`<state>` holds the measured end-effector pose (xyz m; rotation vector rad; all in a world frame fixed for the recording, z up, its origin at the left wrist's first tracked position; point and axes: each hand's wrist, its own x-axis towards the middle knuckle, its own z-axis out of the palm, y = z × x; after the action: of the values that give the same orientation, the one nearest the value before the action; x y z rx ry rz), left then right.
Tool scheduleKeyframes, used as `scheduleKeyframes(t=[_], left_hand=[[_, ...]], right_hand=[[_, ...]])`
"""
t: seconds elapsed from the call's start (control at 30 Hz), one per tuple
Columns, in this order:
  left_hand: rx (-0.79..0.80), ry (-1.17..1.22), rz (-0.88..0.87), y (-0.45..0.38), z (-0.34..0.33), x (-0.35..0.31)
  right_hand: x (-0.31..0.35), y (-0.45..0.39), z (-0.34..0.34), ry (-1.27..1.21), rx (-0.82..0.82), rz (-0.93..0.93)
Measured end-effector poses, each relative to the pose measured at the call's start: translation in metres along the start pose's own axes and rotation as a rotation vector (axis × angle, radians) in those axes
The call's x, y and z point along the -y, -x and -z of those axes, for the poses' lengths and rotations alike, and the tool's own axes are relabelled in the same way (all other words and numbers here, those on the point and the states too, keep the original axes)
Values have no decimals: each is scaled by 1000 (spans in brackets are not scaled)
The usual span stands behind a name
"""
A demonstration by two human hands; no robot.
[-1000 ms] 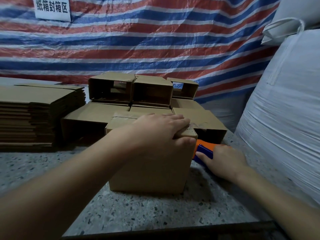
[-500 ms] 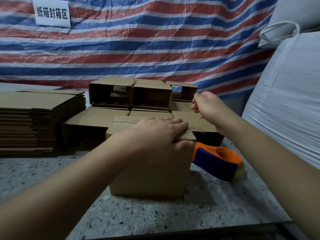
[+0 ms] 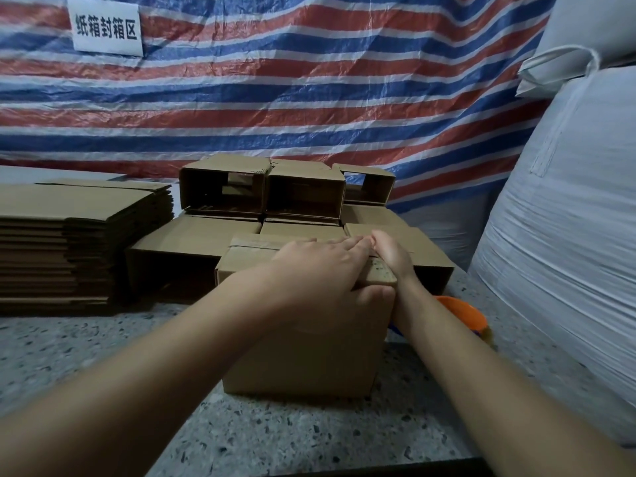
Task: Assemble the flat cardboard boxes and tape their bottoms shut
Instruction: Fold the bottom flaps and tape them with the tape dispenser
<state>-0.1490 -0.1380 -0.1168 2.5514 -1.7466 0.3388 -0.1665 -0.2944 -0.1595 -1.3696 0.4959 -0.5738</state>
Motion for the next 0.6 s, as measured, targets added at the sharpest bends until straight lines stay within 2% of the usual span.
scheduleKeyframes(t=[0.2,0.37,0.43,0.5,0.6], left_hand=[[-37,6,-9,3,0,-1],[-22,14,-8,2,-1,-1],[-12,29,-3,0,0,-2],[-17,34,-4,0,1,-2],[-50,95,-3,1,4,-1]], right_hand=[[-9,-6,-1,-57,56,97],[-14,-3,2,-138,193,64],[-21,4,5,-158,203,-18],[-23,9,7,-95,140,-40],[-6,10,12,239,-29,171]])
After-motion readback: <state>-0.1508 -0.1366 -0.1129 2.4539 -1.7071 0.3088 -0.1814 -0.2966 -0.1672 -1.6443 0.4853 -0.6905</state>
